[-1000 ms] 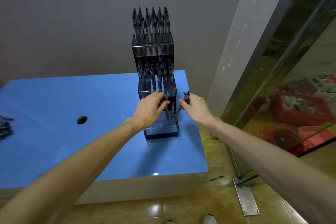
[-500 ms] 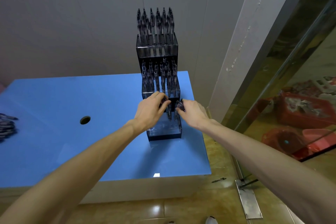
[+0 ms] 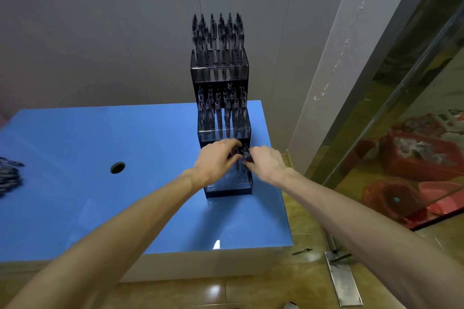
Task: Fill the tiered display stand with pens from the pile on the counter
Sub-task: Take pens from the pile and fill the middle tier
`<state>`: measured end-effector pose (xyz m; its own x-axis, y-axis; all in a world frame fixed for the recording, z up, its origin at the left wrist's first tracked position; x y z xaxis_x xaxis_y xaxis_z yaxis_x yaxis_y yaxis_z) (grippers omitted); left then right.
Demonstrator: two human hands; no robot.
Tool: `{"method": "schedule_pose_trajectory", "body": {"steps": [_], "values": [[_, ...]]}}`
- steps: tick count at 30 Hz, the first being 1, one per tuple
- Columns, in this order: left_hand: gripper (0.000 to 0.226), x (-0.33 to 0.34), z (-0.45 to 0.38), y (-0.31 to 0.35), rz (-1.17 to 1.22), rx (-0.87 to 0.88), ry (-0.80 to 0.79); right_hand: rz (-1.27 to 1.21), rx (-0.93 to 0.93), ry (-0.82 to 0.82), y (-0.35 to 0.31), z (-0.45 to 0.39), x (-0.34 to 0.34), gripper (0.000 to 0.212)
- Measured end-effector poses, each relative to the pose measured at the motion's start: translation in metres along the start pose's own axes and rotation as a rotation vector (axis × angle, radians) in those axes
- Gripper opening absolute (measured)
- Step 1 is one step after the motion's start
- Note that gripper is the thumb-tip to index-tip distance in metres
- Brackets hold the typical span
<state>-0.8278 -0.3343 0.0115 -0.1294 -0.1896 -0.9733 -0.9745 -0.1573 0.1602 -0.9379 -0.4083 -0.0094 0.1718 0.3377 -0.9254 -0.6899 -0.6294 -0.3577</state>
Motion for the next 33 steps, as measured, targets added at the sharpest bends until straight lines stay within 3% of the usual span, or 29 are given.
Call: {"method": "schedule_pose_trajectory", "body": {"steps": [9,15,19,24,28,33], "values": [[0.026,0.009,-0.002,-0.006,-0.007,-0.188,0.021,-0.086,-0.023,-0.041,0.009,0.010,0.003,0.022],[0.027,0.010,0.001,-0.001,0.039,-0.240,0.033,-0.367,0.071,0.093,0.023,0.022,-0.015,0.037],[0.018,-0.001,0.013,0.001,0.169,-0.264,0.105,-0.568,0.165,0.164,0.032,0.027,-0.028,0.042],[0.030,-0.017,0.022,-0.010,0.291,-0.321,0.156,-0.530,0.140,0.169,0.027,0.030,-0.032,0.049],[0.026,-0.026,0.023,-0.014,0.426,-0.301,0.231,-0.572,0.061,0.111,0.021,0.024,-0.027,0.046],[0.020,-0.032,0.026,-0.014,0.555,-0.358,0.278,-0.625,0.075,0.159,0.020,0.026,-0.030,0.042]]}}
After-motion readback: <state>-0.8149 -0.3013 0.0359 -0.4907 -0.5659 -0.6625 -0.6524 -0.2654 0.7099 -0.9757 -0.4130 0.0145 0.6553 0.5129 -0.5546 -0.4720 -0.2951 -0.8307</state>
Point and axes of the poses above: each hand's wrist, its own z-axis away from the middle knuckle, its own x-axis out of the palm, y = z × x, the point moved 7 cm from there along -z, towards the middle knuckle, and after that the axes turned 13 degrees about -z, right-handed, at the moved point
